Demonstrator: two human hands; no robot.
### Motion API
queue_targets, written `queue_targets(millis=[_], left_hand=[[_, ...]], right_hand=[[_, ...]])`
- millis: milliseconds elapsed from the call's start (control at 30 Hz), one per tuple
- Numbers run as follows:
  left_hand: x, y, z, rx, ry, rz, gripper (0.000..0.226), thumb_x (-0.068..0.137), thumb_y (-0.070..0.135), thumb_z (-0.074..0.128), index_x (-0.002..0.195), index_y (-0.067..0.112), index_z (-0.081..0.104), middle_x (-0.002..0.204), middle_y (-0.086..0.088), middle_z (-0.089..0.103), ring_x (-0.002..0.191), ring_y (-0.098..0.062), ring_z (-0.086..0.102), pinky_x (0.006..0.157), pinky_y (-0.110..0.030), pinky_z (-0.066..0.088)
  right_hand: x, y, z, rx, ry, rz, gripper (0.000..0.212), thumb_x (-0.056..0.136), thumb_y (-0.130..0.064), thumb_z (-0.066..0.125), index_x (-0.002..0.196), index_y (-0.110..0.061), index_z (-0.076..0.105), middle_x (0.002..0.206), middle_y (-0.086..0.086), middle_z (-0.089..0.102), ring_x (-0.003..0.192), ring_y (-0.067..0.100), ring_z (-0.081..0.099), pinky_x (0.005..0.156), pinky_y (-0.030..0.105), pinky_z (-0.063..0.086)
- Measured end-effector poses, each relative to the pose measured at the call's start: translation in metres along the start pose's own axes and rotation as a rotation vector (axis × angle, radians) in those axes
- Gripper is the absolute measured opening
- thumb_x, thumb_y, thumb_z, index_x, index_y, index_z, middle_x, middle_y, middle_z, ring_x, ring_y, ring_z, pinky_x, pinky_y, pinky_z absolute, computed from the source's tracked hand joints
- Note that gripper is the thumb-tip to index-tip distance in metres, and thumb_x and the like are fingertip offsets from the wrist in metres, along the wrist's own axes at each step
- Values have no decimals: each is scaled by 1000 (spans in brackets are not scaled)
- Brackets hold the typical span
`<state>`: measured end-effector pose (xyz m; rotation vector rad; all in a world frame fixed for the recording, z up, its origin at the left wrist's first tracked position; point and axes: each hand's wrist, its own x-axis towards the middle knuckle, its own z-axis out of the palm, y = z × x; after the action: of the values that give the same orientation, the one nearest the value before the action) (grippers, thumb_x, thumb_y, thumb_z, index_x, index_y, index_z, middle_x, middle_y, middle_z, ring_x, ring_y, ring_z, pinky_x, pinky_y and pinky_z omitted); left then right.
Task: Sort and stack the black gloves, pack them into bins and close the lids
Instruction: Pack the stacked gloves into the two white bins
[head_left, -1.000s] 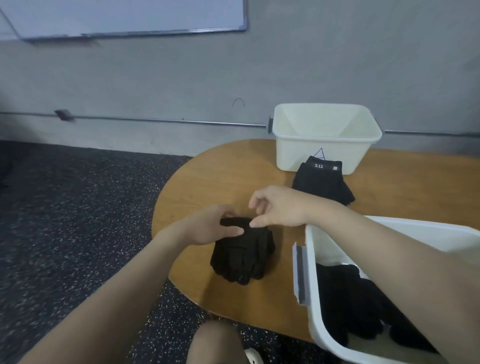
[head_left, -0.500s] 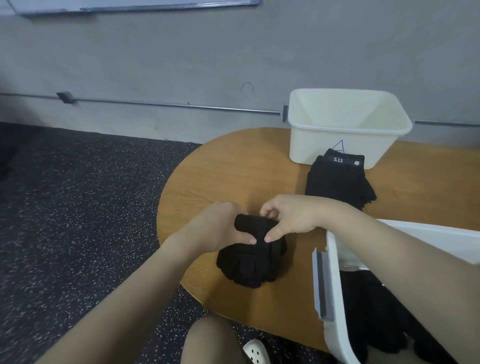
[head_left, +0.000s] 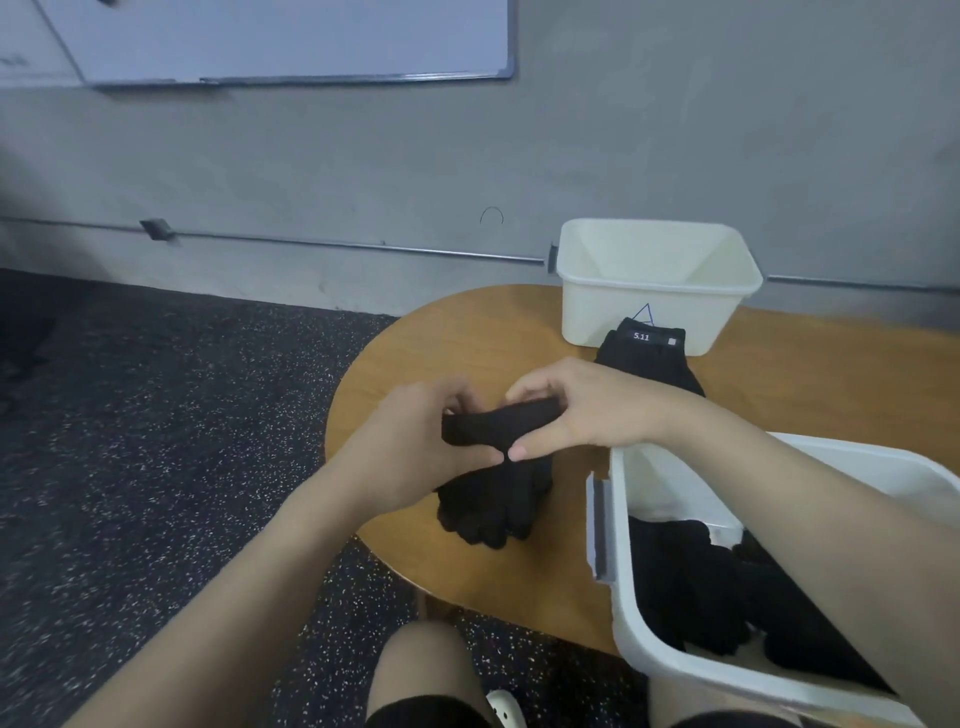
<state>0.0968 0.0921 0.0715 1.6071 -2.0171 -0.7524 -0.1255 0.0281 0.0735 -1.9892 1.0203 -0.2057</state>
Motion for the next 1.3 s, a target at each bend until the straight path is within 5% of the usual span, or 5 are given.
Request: queue_targets(millis=[333,533,667,933,1300], left_hand=[[-61,83,-3,-238,245,195,32,78,26,88,97,24,61,93,9,73,88,-8,71,75,-39,62],[-62,125,22,-372,-162,230,43,94,25,72,133,32,54,111,19,75,102,-1,72,81,-17,57],[-52,146,49,-420,-197,256,27,98,19,69,124,25,66,111,13,76,102,-6,73,82,-26,59],[-42,150,95,-488,-134,161,20,95,21,72,115,21,71,105,7,78,99,-12,74,93,-46,60],[-42,112,95,-235,-109,142,20,90,35,76,108,36,67,102,24,72,103,4,64,93,-17,50]], right_hand=[[-107,-24,1,325,358,-250,24,85,-11,83,104,-16,71,91,0,74,87,16,72,71,29,56],[-168,-17,-11,297,389,-247,22,92,-6,75,114,-7,71,110,12,76,104,28,73,92,41,59],[-194,-4,-15,321,458,-194,25,92,-6,76,116,-3,68,112,18,73,104,33,72,94,45,57],[-217,33,-9,333,413,-31,40,90,-10,78,126,-16,64,119,-2,74,112,14,70,97,34,56],[-194,59,-6,227,312,-28,38,94,-9,74,128,-23,66,121,-7,72,116,14,68,105,42,52]])
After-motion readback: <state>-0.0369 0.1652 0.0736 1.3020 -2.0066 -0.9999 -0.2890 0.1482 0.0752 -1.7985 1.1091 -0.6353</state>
